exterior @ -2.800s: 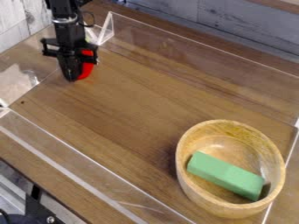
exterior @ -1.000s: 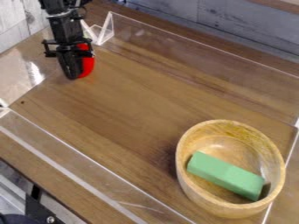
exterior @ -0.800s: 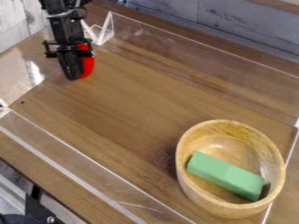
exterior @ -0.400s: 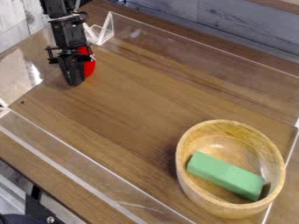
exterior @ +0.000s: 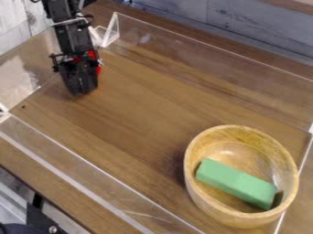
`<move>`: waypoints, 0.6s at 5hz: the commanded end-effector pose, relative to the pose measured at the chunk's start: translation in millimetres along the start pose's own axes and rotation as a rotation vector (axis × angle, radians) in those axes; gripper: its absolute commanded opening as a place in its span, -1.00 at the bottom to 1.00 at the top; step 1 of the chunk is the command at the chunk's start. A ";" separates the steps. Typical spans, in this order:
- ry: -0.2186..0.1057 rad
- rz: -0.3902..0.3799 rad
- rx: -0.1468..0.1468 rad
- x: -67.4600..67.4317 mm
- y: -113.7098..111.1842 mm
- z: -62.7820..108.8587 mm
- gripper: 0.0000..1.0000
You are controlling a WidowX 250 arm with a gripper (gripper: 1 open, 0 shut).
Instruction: Move the red object to the left side of the table
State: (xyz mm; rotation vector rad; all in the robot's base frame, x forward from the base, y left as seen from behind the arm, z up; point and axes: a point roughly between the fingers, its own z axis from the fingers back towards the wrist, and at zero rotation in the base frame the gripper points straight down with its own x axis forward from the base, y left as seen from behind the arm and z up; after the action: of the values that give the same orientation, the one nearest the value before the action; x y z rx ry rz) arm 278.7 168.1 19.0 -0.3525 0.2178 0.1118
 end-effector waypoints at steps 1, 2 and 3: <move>-0.056 -0.068 0.052 5.6 -11.0 20.6 1.00; -0.065 -0.131 0.066 11.9 -21.7 24.2 1.00; -0.075 -0.208 0.089 16.9 -33.9 30.8 1.00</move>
State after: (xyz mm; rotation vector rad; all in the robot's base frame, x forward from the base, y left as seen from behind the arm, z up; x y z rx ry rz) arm 296.5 143.0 23.6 -0.3368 0.1996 -0.0699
